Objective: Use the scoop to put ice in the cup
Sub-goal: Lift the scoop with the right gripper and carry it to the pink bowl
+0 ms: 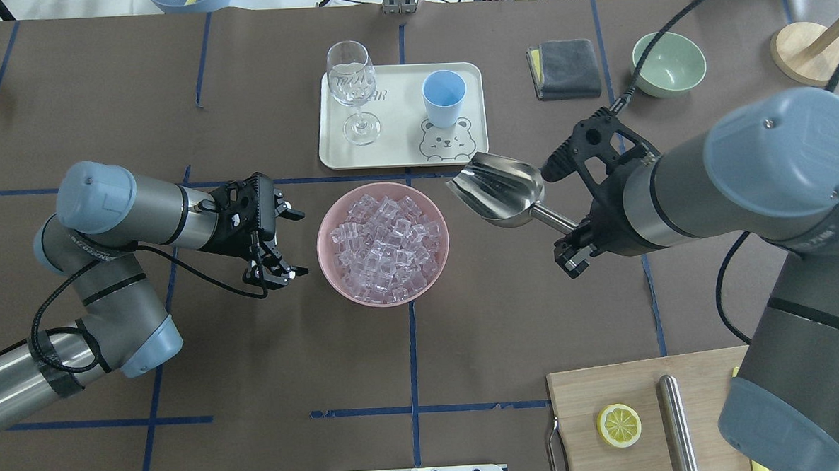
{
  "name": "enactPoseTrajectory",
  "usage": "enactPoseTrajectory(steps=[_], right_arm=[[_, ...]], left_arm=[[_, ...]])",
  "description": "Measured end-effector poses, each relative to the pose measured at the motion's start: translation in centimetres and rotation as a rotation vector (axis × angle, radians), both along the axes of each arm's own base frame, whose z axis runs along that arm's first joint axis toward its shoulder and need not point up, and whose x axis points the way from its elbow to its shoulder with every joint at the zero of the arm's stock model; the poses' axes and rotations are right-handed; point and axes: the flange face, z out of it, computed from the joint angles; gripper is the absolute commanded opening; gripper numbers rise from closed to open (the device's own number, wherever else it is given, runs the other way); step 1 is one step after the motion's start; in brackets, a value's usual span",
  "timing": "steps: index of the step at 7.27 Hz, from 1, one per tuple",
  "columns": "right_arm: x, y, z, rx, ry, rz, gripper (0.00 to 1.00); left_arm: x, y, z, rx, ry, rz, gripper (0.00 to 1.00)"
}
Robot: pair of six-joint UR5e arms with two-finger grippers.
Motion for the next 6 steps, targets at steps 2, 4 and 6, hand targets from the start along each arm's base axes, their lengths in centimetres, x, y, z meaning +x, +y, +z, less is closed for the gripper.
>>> enactPoseTrajectory(steps=[2,4,6], right_arm=[[-0.6,-0.2,-4.6,0.015,0.120,-0.098,0.00],[-1.1,-0.5,-6.7,0.038,0.232,-0.196,0.00],[-2.6,-1.6,-8.1,0.051,0.335,-0.294,0.00]], left_arm=[[-0.2,-0.3,-0.1,0.000,0.001,-0.007,1.00],[-0.2,-0.3,-0.5,0.001,0.006,-0.008,1.00],[-0.2,-0.3,-0.7,0.003,0.010,-0.007,1.00]])
